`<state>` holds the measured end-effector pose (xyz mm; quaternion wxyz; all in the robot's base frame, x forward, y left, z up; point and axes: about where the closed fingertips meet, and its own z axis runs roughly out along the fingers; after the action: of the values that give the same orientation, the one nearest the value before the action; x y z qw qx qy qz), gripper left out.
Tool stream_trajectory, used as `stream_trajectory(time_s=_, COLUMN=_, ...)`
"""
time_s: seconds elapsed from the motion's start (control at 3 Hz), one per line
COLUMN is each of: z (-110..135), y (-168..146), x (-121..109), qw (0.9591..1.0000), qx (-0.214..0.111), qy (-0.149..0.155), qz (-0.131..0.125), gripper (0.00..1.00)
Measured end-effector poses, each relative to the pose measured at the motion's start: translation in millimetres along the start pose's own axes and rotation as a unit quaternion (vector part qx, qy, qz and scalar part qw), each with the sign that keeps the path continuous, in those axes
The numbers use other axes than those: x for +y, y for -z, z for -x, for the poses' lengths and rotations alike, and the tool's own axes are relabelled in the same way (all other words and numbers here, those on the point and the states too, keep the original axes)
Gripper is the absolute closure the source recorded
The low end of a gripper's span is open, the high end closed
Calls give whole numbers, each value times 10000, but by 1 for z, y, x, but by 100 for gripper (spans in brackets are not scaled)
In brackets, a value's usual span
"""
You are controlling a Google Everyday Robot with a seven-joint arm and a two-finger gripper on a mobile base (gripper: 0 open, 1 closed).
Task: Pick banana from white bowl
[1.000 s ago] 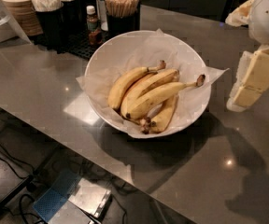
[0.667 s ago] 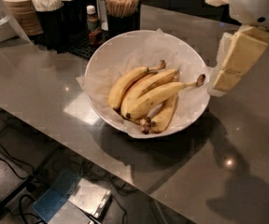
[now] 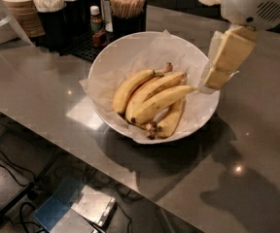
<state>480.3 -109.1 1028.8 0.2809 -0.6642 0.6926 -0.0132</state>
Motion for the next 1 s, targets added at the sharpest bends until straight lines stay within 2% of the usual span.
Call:
stream_trajectory(time_s=0.33, z=-30, y=-31, x=-27, qw=9995, qx=34, qy=-134, qz=294, gripper=0)
stream_trajectory(time_s=0.67, z=-71, y=-74, x=-64, qw=9957, qx=317, qy=-89, qz=868, gripper=0)
stream_trajectory(time_s=1.0, z=-94, y=-81, x=-72, qw=9920, qx=490, qy=-236, qz=1135, gripper=0)
